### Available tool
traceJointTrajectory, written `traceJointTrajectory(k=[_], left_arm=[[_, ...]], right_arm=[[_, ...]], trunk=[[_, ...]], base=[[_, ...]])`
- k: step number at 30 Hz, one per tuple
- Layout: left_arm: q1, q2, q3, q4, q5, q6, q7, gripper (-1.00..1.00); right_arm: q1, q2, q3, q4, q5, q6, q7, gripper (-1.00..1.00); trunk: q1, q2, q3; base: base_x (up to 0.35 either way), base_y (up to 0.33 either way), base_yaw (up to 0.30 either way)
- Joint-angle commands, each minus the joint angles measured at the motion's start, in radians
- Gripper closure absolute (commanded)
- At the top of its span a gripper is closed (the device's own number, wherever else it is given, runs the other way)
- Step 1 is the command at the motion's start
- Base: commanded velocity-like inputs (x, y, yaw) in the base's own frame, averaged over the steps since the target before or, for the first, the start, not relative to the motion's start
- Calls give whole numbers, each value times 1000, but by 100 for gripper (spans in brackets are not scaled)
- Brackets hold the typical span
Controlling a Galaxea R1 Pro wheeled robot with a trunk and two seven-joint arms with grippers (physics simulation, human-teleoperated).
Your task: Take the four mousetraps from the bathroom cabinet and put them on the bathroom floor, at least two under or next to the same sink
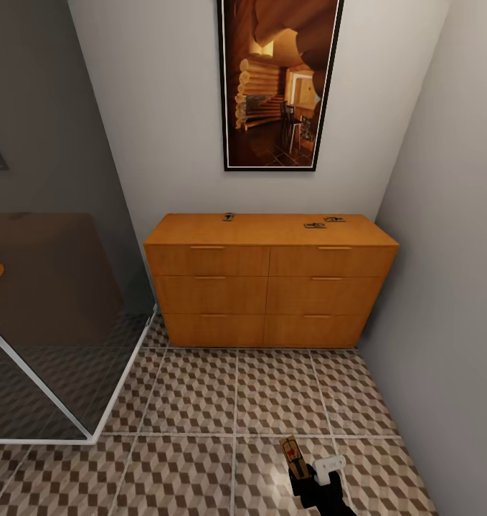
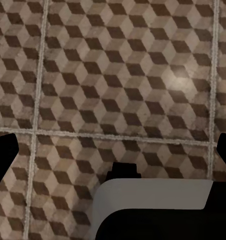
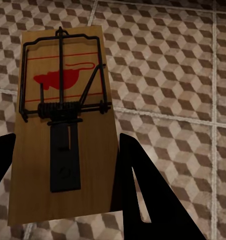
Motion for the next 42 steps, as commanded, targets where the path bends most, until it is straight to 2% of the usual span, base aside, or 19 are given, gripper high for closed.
traceJointTrajectory(k=[1, 42], left_arm=[[0, 0, 0, 0, 1, -3, 1, -100], [0, 0, 2, -9, -1, -3, 1, -100]], right_arm=[[0, 0, 2, 1, 2, -3, -3, 100], [0, 0, 2, 1, 2, -3, -3, 100]], trunk=[[0, 0, -1], [0, 0, -1]], base=[[0, 0, 0], [0, 0, 0]])
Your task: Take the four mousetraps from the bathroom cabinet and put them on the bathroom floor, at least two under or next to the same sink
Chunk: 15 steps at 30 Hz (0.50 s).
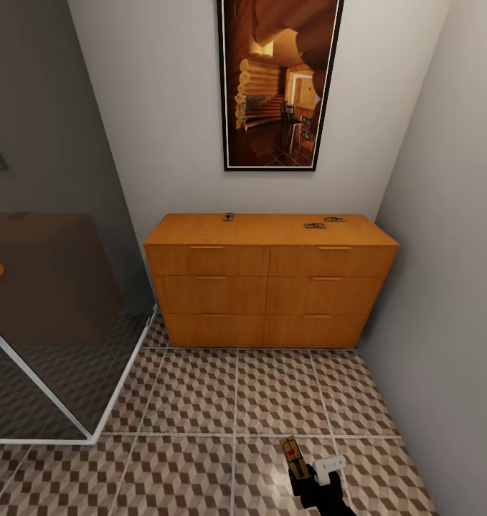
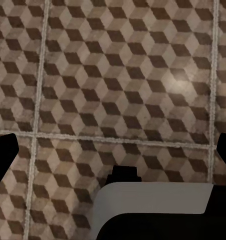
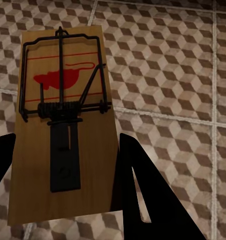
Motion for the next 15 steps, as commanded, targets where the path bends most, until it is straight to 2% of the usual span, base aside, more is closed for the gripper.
traceJointTrajectory(k=[1, 8, 10, 11, 15], left_arm=[[0, 0, 0, 0, 1, -2, 2, -100], [0, 0, 3, -20, 1, 9, 10, -100], [0, -1, 4, -66, 2, 54, 12, -100], [0, -2, 4, -145, 1, 191, 13, -100], [0, -2, 5, -273, 1, 410, 11, -100]], right_arm=[[-1, 0, 2, 1, 2, -3, -3, 100], [-1, 0, 2, 1, 2, -3, -3, 100], [-1, 0, 2, 1, 2, -3, -3, 100], [-1, 0, 2, 1, 2, -3, -3, 100], [-1, 0, 2, 1, 2, -3, -3, 100]], trunk=[[0, 0, -1], [0, 0, -1], [0, 0, -1], [0, 0, -1], [0, 0, -1]], base=[[0, 0, 0], [0, 0, 0], [0, 0, 0], [0, 0, 0], [0, 0, 0]])
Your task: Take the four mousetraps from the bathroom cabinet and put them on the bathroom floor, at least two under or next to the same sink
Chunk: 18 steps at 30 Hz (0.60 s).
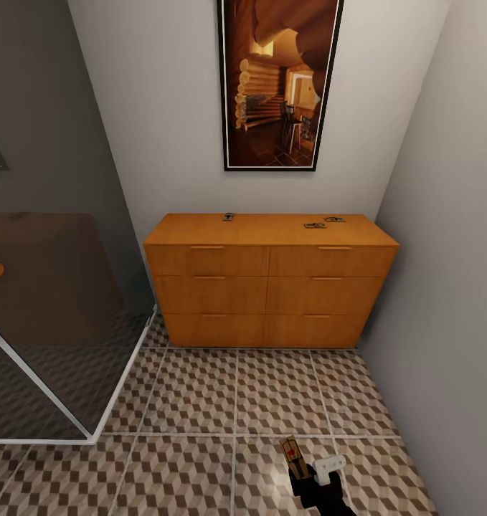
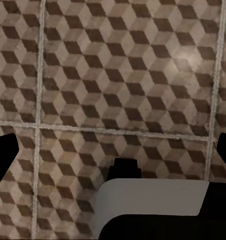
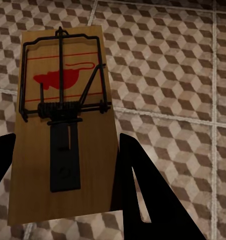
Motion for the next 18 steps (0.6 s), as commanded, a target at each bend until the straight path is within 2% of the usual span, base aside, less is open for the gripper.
traceJointTrajectory(k=[1, 3, 4, 5, 7, 8, 9, 10, 11, 13, 14, 16, 18], left_arm=[[0, 0, 0, -82, 1, 114, 1, -100], [0, 0, -1, -159, 2, 202, 1, -100], [0, 0, -1, -234, 2, 272, 1, -100], [0, 0, -1, -271, 2, 302, 1, -100], [0, -1, -1, -404, 2, 413, 2, -100], [-1, -1, -1, -435, 2, 442, 2, -100], [-3, -1, -2, -497, 3, 508, 2, -100], [-16, -2, -2, -591, 4, 628, 2, -100], [-25, -4, -2, -624, 4, 674, 2, -100], [-76, -21, -2, -749, 4, 841, 2, -100], [-108, -31, -2, -788, 4, 878, 3, -100], [-145, -43, -3, -813, 4, 902, 4, -100], [-210, -63, -3, -831, 3, 928, 5, -100]], right_arm=[[-1, 0, 2, 1, 2, -3, -3, 100], [-1, 0, 2, 1, 2, -3, -3, 100], [-1, 0, 2, 1, 2, -3, -3, 100], [-1, 0, 2, 1, 2, -3, -3, 100], [-1, 0, 2, 1, 2, -3, -3, 100], [-1, 0, 2, 1, 2, -3, -3, 100], [-1, 0, 2, 1, 2, -3, -3, 100], [-1, 0, 2, 1, 2, -3, -3, 100], [-1, 0, 2, 1, 2, -3, -3, 100], [-1, 0, 2, 1, 2, -3, -3, 100], [-1, 0, 2, 1, 2, -3, -3, 100], [-1, 0, 2, 1, 2, -3, -3, 100], [-1, 0, 2, 1, 2, -3, -3, 100]], trunk=[[0, 0, -1], [0, 0, -1], [0, 0, -1], [0, 0, -1], [0, 0, -1], [0, 0, -1], [0, 0, -1], [0, 0, -1], [0, 0, -1], [0, 0, -1], [0, 0, -1], [0, 0, -1], [0, 0, -1]], base=[[0, 0, 0], [0, 0, 0], [0, 0, 0], [0, 0, 0], [0, 0, 0], [0, 0, 0], [0, 0, 0], [0, 0, 0], [0, 0, 0], [0, 0, 0], [0, 0, 0], [0, 0, 0], [0, 0, 0]])
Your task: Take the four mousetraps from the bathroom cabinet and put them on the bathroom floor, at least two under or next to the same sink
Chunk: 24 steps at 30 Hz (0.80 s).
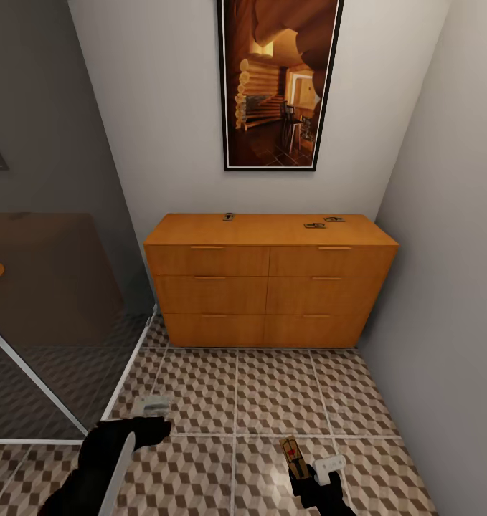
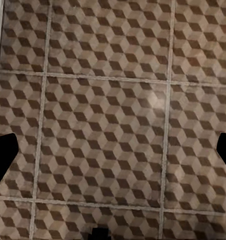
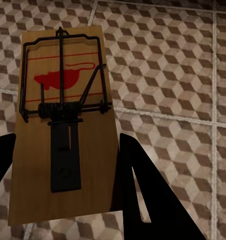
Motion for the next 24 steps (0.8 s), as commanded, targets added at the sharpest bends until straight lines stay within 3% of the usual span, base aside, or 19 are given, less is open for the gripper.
traceJointTrajectory(k=[1, 6, 7, 10, 12, 14, 16, 18, 21, 24], left_arm=[[-24, -7, 1, -3, 0, 10, 3, -100], [-255, -28, 1, 91, -4, 27, 5, -100], [-376, -31, 1, 181, -5, 28, 6, -100], [-514, -33, 1, 308, -5, 26, 7, -100], [-565, -33, 1, 360, -5, 26, 7, -100], [-657, -34, 1, 456, -6, 23, 7, -100], [-699, -33, 1, 495, -6, 23, 9, -100], [-784, -33, 2, 558, -6, 22, 25, -100], [-858, -35, 2, 590, -7, 19, 58, -100], [-883, -53, 1, 594, -6, 11, 71, -100]], right_arm=[[-1, 0, 2, 1, 2, -3, -3, 100], [-1, 0, 2, 1, 2, -3, -3, 100], [-1, 0, 2, 1, 2, -3, -3, 100], [-1, 0, 2, 1, 2, -3, -3, 100], [-1, 0, 2, 1, 2, -3, -3, 100], [-1, 0, 2, 1, 2, -3, -3, 100], [-1, 0, 2, 1, 2, -3, -3, 100], [-1, 0, 2, 1, 2, -3, -3, 100], [-1, 0, 2, 1, 2, -3, -3, 100], [-1, 0, 2, 1, 2, -3, -3, 100]], trunk=[[0, 0, -1], [0, 0, -1], [0, 0, -1], [0, 0, -1], [0, 0, -1], [0, 0, -1], [0, 0, -1], [0, 0, -1], [0, 0, -1], [0, 0, -1]], base=[[0, 0, 0], [0, 0, 0], [0, 0, 0], [0, 0, 0], [0, 0, 0], [0, 0, 0], [0, 0, 0], [0, 0, 0], [0, 0, 0], [0, 0, 0]])
